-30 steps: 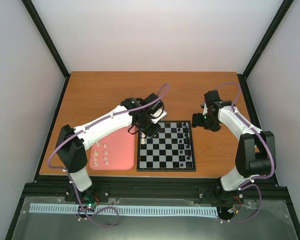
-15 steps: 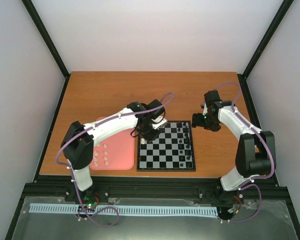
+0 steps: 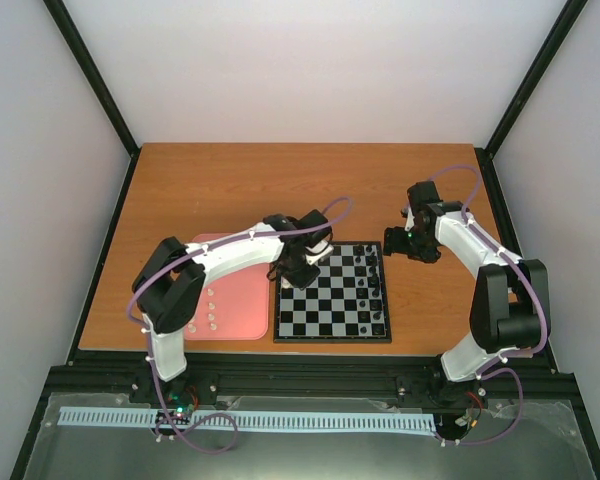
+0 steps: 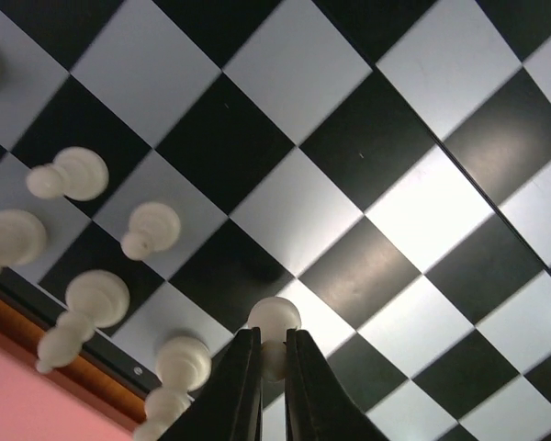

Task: Set up the chess pieces on the board
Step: Place the chess piece on the chessboard.

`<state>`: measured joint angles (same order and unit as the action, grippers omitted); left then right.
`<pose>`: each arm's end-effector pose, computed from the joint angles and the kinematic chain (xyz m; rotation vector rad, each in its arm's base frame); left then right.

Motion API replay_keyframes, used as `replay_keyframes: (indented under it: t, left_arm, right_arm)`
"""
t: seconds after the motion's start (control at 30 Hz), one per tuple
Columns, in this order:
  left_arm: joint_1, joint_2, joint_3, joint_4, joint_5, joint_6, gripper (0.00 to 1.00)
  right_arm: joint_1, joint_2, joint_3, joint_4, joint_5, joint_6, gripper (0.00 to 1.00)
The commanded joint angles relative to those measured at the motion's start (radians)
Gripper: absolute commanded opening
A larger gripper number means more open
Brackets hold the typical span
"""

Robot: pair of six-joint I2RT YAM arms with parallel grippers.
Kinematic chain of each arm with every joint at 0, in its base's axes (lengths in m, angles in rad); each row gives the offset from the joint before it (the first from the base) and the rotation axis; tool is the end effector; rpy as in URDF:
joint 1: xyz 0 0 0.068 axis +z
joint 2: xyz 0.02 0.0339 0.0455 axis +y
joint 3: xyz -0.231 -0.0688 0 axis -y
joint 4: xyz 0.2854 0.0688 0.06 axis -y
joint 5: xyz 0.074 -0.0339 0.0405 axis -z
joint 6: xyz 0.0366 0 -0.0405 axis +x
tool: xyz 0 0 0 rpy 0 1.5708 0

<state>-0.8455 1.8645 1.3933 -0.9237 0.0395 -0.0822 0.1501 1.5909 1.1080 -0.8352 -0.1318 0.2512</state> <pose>0.2561 -0.2911 0.1496 1.1211 2.7795 -0.1712 0.3284 0.0545 0.1583 0.1226 2.9064 0.2618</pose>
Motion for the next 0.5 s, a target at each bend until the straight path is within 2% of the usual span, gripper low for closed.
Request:
replay_keyframes:
  t: [0.0, 0.47]
  left_arm:
    - [-0.006, 0.025, 0.010, 0.066, -0.059, -0.019, 0.01]
    - [-0.004, 0.057, 0.029, 0.049, -0.119, -0.010, 0.01]
  right_arm:
    - [-0.009, 0.015, 0.008, 0.006, 0.005, -0.009, 1.00]
    - [-0.009, 0.029, 0.013, 0.008, 0.006, -0.010, 1.00]
